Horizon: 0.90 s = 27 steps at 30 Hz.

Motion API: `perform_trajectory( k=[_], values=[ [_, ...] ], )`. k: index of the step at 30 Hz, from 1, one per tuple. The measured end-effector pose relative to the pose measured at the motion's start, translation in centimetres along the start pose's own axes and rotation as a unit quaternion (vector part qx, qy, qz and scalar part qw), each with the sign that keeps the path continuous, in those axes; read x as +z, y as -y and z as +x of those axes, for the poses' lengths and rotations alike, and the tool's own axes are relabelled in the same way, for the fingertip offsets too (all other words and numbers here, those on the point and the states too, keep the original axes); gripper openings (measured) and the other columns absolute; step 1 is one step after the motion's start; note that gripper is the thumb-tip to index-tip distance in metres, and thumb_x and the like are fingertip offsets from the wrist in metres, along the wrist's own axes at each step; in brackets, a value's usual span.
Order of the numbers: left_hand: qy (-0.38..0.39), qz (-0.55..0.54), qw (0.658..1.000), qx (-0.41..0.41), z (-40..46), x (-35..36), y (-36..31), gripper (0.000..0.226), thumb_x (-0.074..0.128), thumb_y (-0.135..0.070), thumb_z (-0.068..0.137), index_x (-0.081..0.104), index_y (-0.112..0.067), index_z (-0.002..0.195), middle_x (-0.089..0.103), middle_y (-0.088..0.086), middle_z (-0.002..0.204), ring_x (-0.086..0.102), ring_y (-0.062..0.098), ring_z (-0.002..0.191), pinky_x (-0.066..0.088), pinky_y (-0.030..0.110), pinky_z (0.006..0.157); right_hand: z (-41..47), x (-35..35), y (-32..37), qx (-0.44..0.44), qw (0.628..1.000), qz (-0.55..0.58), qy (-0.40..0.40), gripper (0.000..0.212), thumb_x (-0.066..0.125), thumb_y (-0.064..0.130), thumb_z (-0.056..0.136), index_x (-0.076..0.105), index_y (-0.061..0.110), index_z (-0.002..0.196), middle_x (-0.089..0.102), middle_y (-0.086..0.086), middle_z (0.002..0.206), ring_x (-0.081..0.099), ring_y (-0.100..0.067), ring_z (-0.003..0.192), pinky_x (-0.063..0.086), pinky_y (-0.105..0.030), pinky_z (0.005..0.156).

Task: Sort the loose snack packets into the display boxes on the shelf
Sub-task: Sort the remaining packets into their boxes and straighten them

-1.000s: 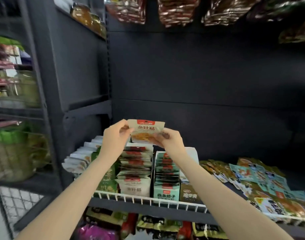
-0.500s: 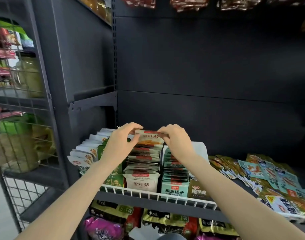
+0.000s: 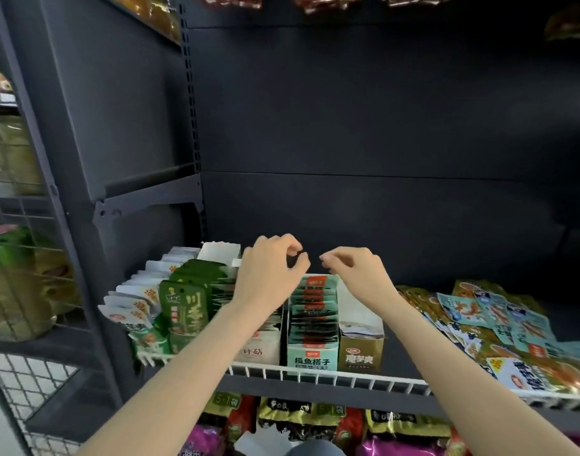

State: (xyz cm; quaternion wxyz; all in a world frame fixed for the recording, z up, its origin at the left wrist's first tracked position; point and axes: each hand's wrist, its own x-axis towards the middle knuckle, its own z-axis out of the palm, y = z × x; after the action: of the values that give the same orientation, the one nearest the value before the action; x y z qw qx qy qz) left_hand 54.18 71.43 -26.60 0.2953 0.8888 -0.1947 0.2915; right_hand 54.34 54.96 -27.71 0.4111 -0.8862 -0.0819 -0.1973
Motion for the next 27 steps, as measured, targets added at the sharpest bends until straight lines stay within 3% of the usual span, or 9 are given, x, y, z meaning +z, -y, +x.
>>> perform_trajectory(
  k=[3, 8, 11, 14, 17, 19, 22, 25, 27],
  values=[
    [0.002, -0.068, 0.998, -0.011, 0.5, 4.4, -4.2, 0.018, 0.05, -0.027, 0.093, 0.062, -0.02, 0.104, 0.062, -0.007, 0.098, 0.051, 0.011, 0.095, 0.047, 0.032, 0.083, -0.5, -2.9, -4.1, 0.049, 0.997, -0.029, -0.044, 0.021, 0.05, 0.024, 0.095, 0.071, 0.018, 0.095, 0.07, 0.006, 0.085, 0.065, -0.015, 0.081, 0.047, -0.026, 0.072],
    [0.14, -0.147, 0.978, -0.046, 2.1, 13.9, -10.1, 0.027, 0.049, -0.017, 0.092, 0.056, -0.01, 0.118, 0.058, 0.007, 0.116, 0.054, 0.022, 0.109, 0.044, 0.034, 0.094, -1.5, -7.1, -12.5, 0.131, 0.983, -0.119, -0.045, 0.023, 0.048, 0.022, 0.094, 0.069, 0.016, 0.1, 0.069, -0.002, 0.095, 0.063, -0.021, 0.087, 0.044, -0.027, 0.066],
    [0.246, -0.106, 0.96, -0.077, 2.8, 19.8, -12.0, 0.036, 0.045, -0.018, 0.094, 0.046, -0.007, 0.128, 0.048, 0.012, 0.129, 0.047, 0.028, 0.12, 0.039, 0.036, 0.099, -1.8, -9.2, -18.2, 0.209, 0.964, -0.162, -0.04, 0.032, 0.051, 0.022, 0.094, 0.055, 0.011, 0.123, 0.064, -0.013, 0.113, 0.059, -0.031, 0.104, 0.041, -0.031, 0.075],
    [0.329, -0.056, 0.938, -0.088, 3.2, 25.1, -12.0, 0.051, 0.043, -0.023, 0.096, 0.029, -0.005, 0.141, 0.029, 0.016, 0.148, 0.03, 0.031, 0.136, 0.031, 0.042, 0.109, -1.6, -10.9, -23.7, 0.276, 0.939, -0.203, -0.021, 0.062, 0.056, 0.031, 0.092, 0.03, 0.012, 0.144, 0.041, -0.018, 0.141, 0.037, -0.036, 0.131, 0.034, -0.038, 0.102],
    [0.396, -0.003, 0.912, -0.103, 3.7, 29.2, -11.1, 0.071, 0.042, -0.033, 0.096, 0.002, -0.011, 0.151, -0.003, 0.007, 0.158, 0.002, 0.027, 0.145, 0.017, 0.043, 0.117, -1.2, -11.7, -27.3, 0.306, 0.922, -0.234, 0.032, 0.082, 0.061, 0.042, 0.087, 0.014, 0.019, 0.15, 0.015, -0.014, 0.156, 0.012, -0.032, 0.144, 0.018, -0.039, 0.115],
    [0.431, 0.029, 0.893, -0.127, 4.3, 31.4, -10.5, 0.077, 0.042, -0.039, 0.095, -0.005, -0.015, 0.151, -0.012, 0.005, 0.158, -0.003, 0.029, 0.145, 0.013, 0.043, 0.117, -0.6, -11.4, -28.5, 0.303, 0.916, -0.256, 0.065, 0.088, 0.06, 0.05, 0.084, 0.01, 0.021, 0.151, 0.008, -0.011, 0.158, 0.007, -0.03, 0.145, 0.015, -0.039, 0.118],
    [0.441, 0.07, 0.888, -0.112, 5.0, 33.9, -10.0, 0.077, 0.044, -0.044, 0.087, 0.005, -0.025, 0.151, -0.005, 0.004, 0.158, 0.003, 0.034, 0.144, 0.016, 0.049, 0.116, 0.0, -10.5, -28.2, 0.273, 0.901, -0.329, 0.07, 0.071, 0.056, 0.052, 0.085, 0.035, 0.016, 0.142, 0.035, -0.016, 0.145, 0.035, -0.033, 0.134, 0.035, -0.039, 0.105],
    [0.413, 0.058, 0.898, -0.14, 5.0, 34.4, -10.0, 0.07, 0.046, -0.042, 0.082, 0.027, -0.019, 0.146, 0.018, 0.007, 0.155, 0.021, 0.034, 0.139, 0.027, 0.05, 0.111, 0.1, -9.5, -26.1, 0.159, 0.879, -0.444, 0.071, 0.029, 0.047, 0.026, 0.094, 0.059, 0.009, 0.115, 0.06, -0.014, 0.114, 0.058, -0.032, 0.107, 0.046, -0.035, 0.081],
    [0.363, 0.004, 0.914, -0.18, 5.0, 32.5, -11.0, 0.056, 0.038, -0.038, 0.092, 0.035, -0.013, 0.142, 0.028, 0.008, 0.152, 0.027, 0.031, 0.137, 0.028, 0.048, 0.111, -0.2, -9.3, -25.1, 0.133, 0.9, -0.41, 0.061, 0.024, 0.041, 0.015, 0.096, 0.062, 0.009, 0.106, 0.064, -0.014, 0.104, 0.062, -0.034, 0.097, 0.046, -0.035, 0.073]
  ],
)
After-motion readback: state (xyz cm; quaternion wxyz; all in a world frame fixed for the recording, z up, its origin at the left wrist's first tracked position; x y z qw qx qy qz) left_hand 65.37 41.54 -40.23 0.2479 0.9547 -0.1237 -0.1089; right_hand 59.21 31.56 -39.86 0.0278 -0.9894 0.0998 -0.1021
